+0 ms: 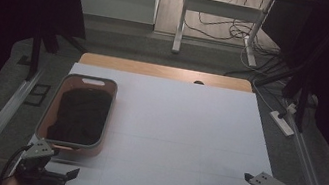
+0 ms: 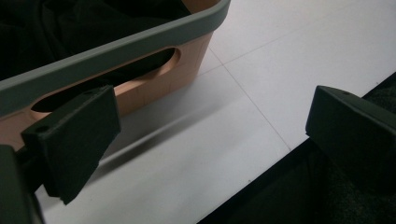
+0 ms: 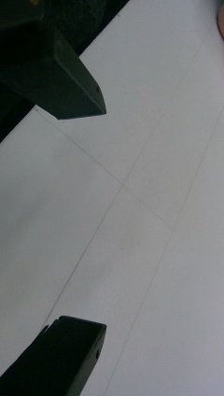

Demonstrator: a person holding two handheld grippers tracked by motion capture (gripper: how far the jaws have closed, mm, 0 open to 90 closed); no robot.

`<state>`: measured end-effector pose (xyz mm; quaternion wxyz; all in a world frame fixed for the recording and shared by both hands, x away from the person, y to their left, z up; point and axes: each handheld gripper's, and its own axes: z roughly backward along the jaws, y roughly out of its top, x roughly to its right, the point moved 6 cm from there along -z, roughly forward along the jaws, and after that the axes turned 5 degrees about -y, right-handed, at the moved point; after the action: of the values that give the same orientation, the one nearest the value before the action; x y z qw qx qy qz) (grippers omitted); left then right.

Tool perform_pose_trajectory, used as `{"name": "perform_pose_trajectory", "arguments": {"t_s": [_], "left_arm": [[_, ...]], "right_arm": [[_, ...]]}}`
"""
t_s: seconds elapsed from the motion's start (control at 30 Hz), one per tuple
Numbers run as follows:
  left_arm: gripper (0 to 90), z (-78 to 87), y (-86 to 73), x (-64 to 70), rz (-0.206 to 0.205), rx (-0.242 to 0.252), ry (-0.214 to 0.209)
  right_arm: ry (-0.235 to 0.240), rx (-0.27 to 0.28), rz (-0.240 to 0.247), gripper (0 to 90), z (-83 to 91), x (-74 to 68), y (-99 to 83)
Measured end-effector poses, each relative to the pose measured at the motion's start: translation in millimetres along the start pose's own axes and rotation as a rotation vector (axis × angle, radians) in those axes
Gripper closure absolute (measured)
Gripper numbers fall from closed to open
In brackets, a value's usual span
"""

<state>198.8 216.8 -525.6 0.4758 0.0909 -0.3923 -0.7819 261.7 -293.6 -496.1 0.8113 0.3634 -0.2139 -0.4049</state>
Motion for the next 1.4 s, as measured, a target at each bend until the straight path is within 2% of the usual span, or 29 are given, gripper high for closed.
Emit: {"name": "perform_pose_trajectory", "arguments": {"t_s": [0.17, 0.4, 0.8, 1.1, 1.2, 1.3, 1.4], "left_arm": [[2.7, -0.4, -0.3, -0.1, 0.001, -0.006, -0.013], [2.7, -3.8, -0.7, 1.9, -0.021, -0.042, 0.001], [2.6, -4.4, -0.7, 1.6, -0.017, -0.05, -0.003], [1.6, -3.8, -0.5, 1.6, -0.016, -0.047, -0.02], [0.7, -2.2, 0.2, 2.2, -0.017, -0.031, -0.021], [0.4, -1.4, 1.3, 3.9, -0.014, -0.022, -0.04], [0.4, 0.3, 4.7, 8.0, -0.035, -0.007, -0.041]], "right_arm": [[0.016, -0.008, 0.0, 0.0, -1.2, -0.6, 0.0], [0.017, -0.019, -0.012, 0.0, -2.5, 0.8, -0.2], [0.02, -0.023, -0.007, 0.0, -3.0, 0.3, -0.4], [0.02, -0.024, -0.007, 0.0, -3.2, 0.3, -0.4], [0.021, -0.027, -0.007, 0.0, -3.3, -0.1, -0.5], [0.022, -0.028, -0.008, 0.0, -3.4, -0.1, -0.5], [0.022, -0.029, -0.007, 0.0, -3.6, -0.1, -0.6]]}}
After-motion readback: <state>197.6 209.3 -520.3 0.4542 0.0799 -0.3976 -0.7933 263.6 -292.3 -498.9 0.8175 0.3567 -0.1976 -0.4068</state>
